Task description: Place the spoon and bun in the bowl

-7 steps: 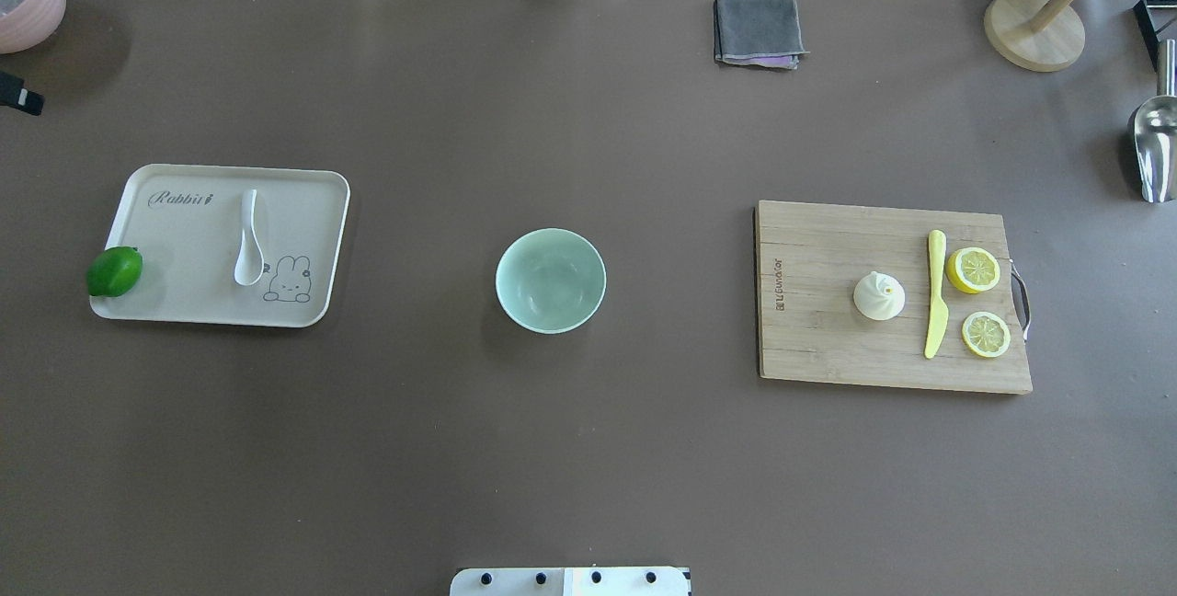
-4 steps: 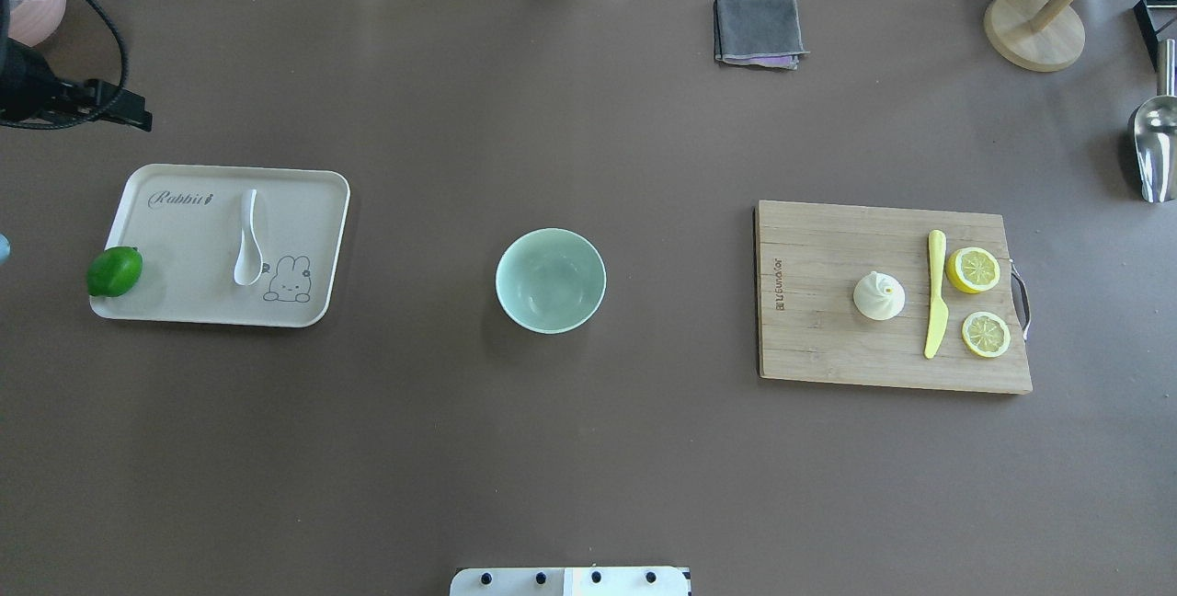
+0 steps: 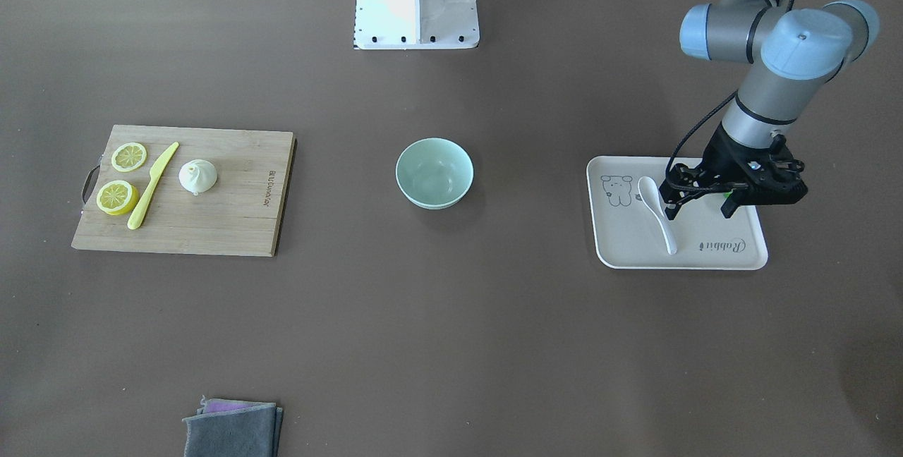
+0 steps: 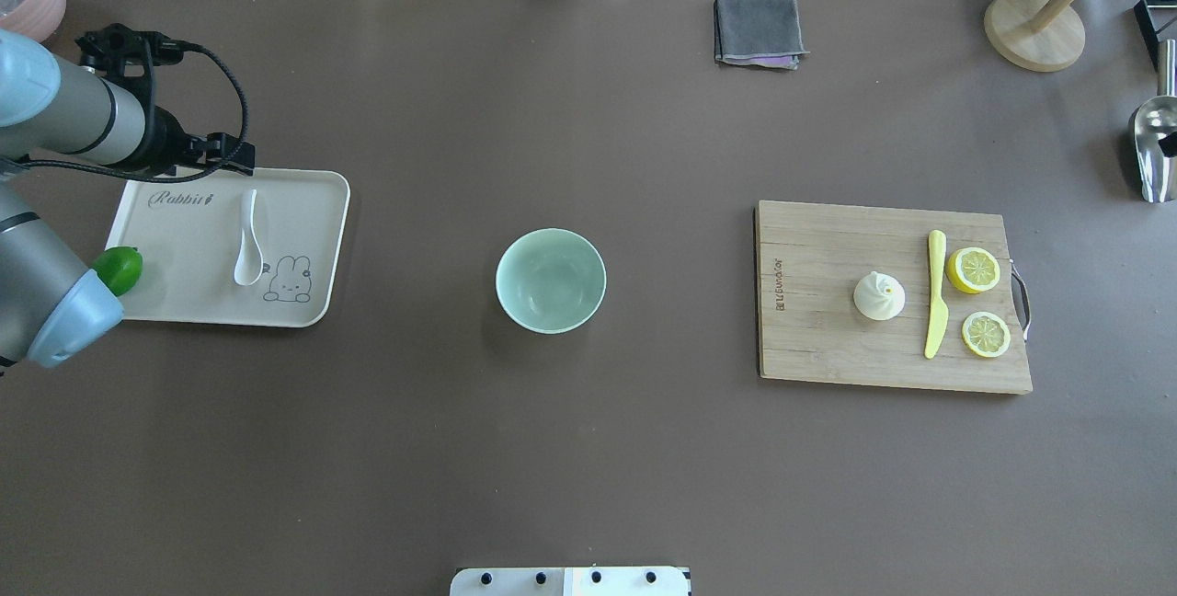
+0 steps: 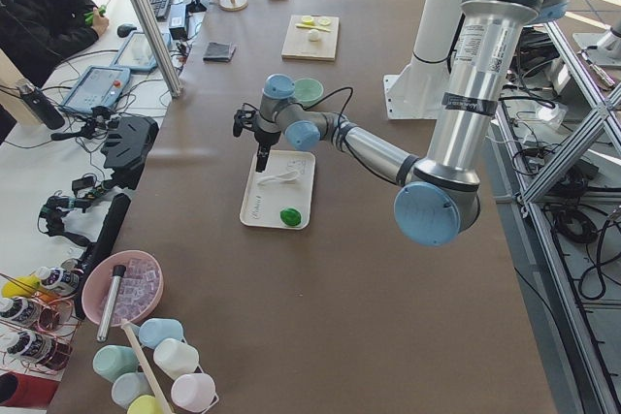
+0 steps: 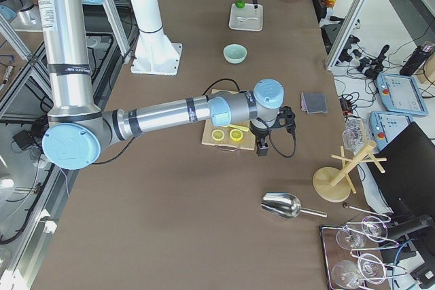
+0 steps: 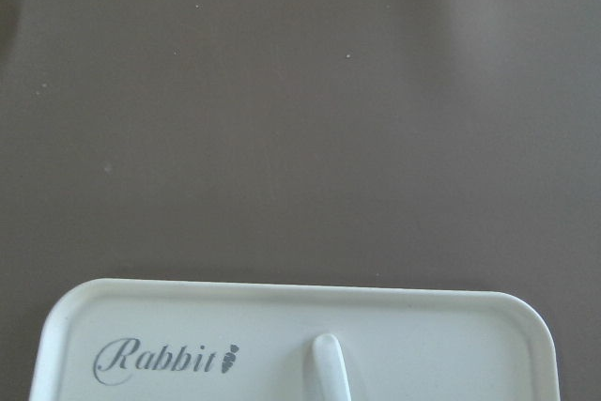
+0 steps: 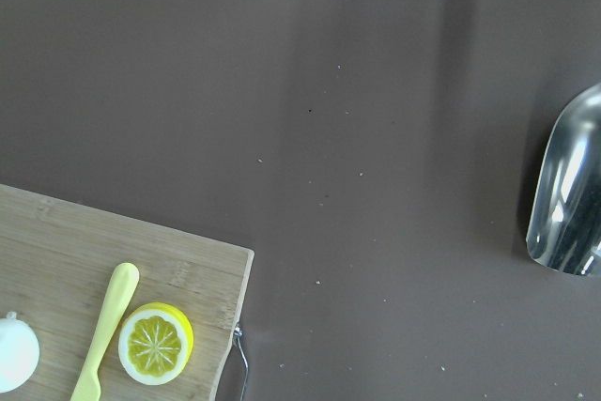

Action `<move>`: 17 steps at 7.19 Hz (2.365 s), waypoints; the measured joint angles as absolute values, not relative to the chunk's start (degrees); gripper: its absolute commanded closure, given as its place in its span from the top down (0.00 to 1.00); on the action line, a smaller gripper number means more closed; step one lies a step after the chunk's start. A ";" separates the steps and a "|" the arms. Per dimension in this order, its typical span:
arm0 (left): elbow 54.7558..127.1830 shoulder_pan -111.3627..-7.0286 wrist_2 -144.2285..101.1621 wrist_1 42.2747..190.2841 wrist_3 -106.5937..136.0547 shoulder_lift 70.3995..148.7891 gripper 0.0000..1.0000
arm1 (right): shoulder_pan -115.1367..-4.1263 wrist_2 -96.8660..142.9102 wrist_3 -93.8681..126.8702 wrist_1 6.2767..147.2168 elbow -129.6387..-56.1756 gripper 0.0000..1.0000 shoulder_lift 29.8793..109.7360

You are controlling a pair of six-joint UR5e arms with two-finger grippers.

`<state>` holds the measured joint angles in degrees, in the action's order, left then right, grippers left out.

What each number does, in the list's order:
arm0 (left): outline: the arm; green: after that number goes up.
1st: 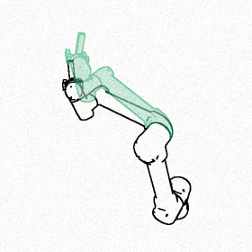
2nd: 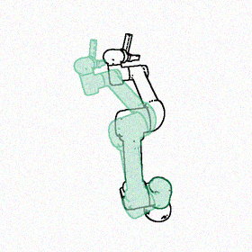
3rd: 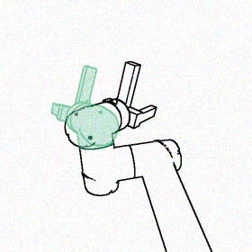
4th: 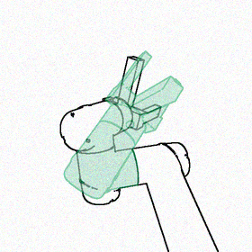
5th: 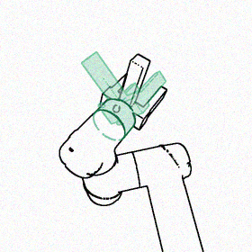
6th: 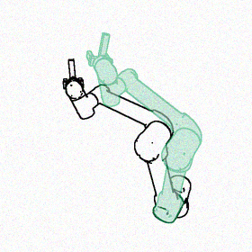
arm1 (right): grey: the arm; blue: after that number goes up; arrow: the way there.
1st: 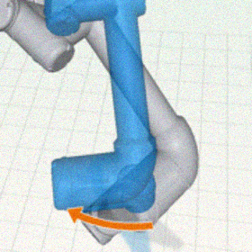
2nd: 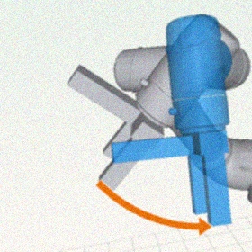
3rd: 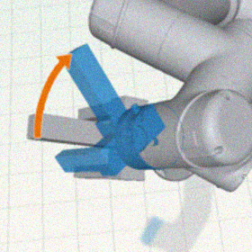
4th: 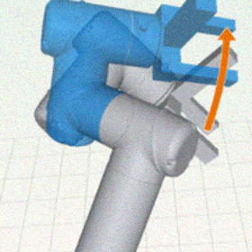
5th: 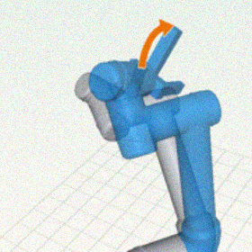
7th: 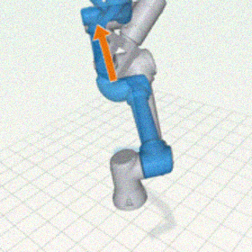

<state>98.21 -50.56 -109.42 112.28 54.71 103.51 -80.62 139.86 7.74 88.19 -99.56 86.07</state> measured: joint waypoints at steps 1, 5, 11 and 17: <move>96.34 -48.94 -107.82 113.82 55.85 103.91 0.98 | -79.32 139.88 8.26 87.28 -99.73 1.00 85.89; 89.88 -45.71 -106.29 120.79 57.77 104.13 0.89 | -75.51 139.85 9.00 86.18 -100.11 1.00 84.02; 89.63 -45.27 -106.18 120.92 57.49 103.40 0.51 | -74.09 139.84 9.97 86.13 -100.52 1.00 83.50; 91.11 -45.10 -106.63 120.36 57.39 102.93 0.00 | -72.07 139.83 12.14 86.14 -100.52 1.00 81.52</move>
